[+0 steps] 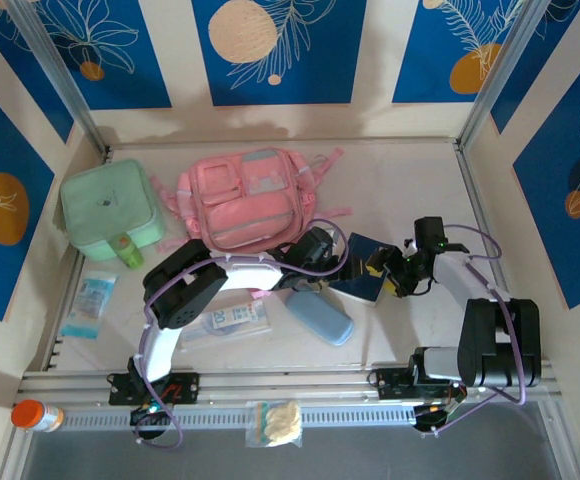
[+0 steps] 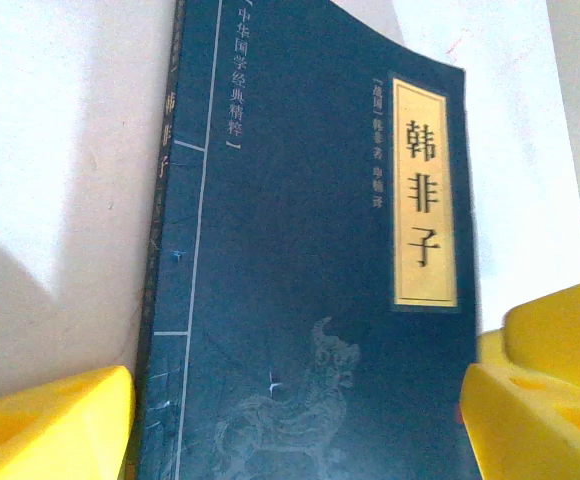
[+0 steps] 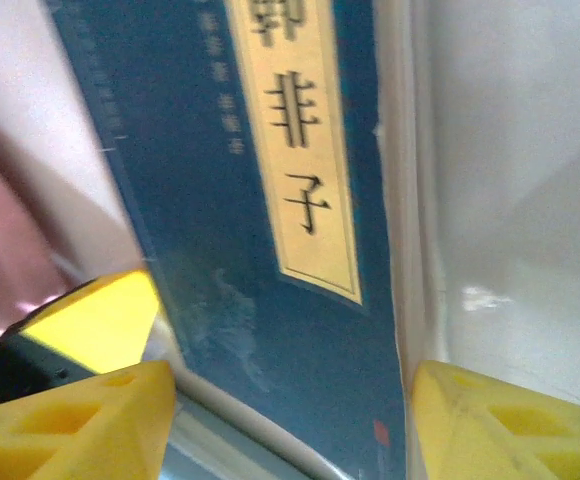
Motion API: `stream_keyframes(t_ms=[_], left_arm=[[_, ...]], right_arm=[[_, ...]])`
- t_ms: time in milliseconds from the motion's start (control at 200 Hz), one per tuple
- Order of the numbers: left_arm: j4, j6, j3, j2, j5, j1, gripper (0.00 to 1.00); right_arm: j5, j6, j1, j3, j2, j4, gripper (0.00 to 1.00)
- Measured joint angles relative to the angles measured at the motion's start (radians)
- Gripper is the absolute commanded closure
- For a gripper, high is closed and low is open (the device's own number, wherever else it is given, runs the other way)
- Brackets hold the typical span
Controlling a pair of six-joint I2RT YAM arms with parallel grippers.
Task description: Pack the student bag
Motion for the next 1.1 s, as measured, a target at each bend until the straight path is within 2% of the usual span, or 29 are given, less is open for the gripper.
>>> stream_keyframes(t_ms=[120,245,395,585,795,960,1100], left_arm=[[0.000,0.000,0.000,0.000,0.002,0.000,0.14],[0.001,0.000,0.000,0.000,0.004,0.000,0.14],[0.002,-0.001,0.000,0.000,0.006,0.000,0.14],[0.001,0.000,0.002,0.000,0.007,0.000,0.11],[0.000,0.000,0.003,0.000,0.007,0.000,0.10],[0.001,0.000,0.003,0.000,0.010,0.000,0.10],[0.001,0.000,0.003,0.000,0.011,0.000,0.10]], right_arm=[[0.021,-0.003,0.000,-0.002,0.032,-0.008,0.28],[-0.008,0.003,0.000,-0.007,0.080,0.024,0.29],[-0.050,0.023,0.005,-0.025,0.087,0.060,0.33],[-0.044,0.019,0.006,-0.023,0.051,0.036,0.38],[-0.045,0.008,0.006,-0.021,-0.026,0.014,0.48],[-0.045,0.000,0.006,-0.020,-0.034,0.010,0.61],[-0.050,-0.004,0.005,-0.020,-0.034,0.009,0.77]])
